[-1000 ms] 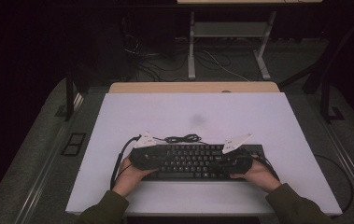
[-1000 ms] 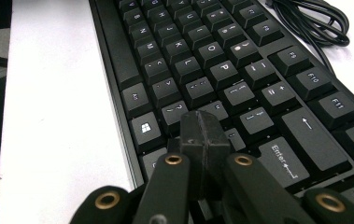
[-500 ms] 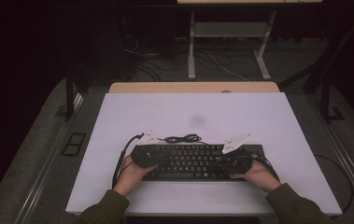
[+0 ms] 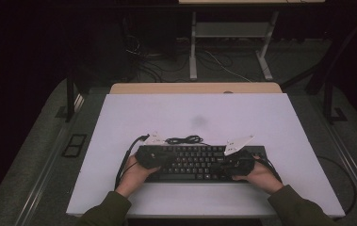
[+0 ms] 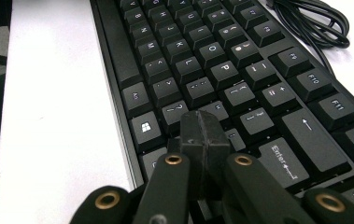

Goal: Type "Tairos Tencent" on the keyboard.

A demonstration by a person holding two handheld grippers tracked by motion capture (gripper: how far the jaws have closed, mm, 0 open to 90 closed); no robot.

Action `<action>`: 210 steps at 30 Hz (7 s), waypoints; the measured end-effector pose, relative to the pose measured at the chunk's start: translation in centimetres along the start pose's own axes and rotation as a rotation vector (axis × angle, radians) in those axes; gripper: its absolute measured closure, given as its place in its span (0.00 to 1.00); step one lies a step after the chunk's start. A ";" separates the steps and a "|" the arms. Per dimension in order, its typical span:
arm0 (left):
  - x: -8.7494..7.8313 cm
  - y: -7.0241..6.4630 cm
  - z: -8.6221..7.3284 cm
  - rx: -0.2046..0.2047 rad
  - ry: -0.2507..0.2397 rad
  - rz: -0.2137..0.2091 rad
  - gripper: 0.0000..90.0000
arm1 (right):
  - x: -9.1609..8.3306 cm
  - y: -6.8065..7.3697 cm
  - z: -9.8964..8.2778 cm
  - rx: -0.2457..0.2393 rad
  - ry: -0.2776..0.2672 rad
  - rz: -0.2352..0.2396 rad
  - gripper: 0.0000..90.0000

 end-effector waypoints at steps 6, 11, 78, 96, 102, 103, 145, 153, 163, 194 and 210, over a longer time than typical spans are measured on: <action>0.1 0.0 0.0 -0.001 0.000 0.000 0.99 | 0.0 0.0 0.0 -0.001 0.001 -0.001 1.00; 0.2 -0.1 0.0 -0.006 -0.002 -0.004 0.99 | 0.0 0.0 0.0 -0.001 0.001 -0.002 0.99; -2.3 0.4 -1.1 -0.075 -0.128 0.081 0.29 | -0.1 -0.8 2.2 0.059 -0.165 -0.082 0.28; -3.7 0.6 -2.5 -0.103 -0.137 0.120 0.30 | 1.1 -0.9 3.4 0.035 -0.165 -0.054 0.28; -4.1 0.6 -2.9 -0.111 -0.138 0.131 0.31 | 1.5 -0.9 3.8 0.027 -0.165 -0.039 0.28; -4.2 0.6 -3.0 -0.112 -0.138 0.135 0.31 | 1.5 -0.9 3.9 0.030 -0.164 -0.038 0.28; -5.2 0.6 -4.7 -0.124 -0.087 0.116 0.99 | 2.8 -0.7 5.1 0.001 -0.160 -0.008 0.28; -5.0 0.7 -4.9 -0.122 -0.065 0.127 0.99 | 2.9 -0.7 5.1 -0.002 -0.156 -0.005 0.28; -5.0 0.7 -5.0 -0.111 -0.057 0.129 0.99 | 3.0 -0.7 5.1 -0.002 -0.153 -0.005 0.28; -5.3 0.4 -4.7 -0.111 -0.083 0.116 0.94 | 3.5 -0.5 5.6 0.013 -0.156 0.005 0.28; -5.1 0.0 -4.5 -0.109 -0.088 0.115 0.65 | 3.7 -1.2 6.8 0.044 -0.185 0.003 0.28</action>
Point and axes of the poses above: each handheld gripper's, and its own axes: x roughly forward along the jaws, z roughly out of its top, y roughly to its left, the point moved 3 cm from there along x, roughly forward along the jaws, and after that the axes turned 2 degrees about y, right-handed, at the moved point
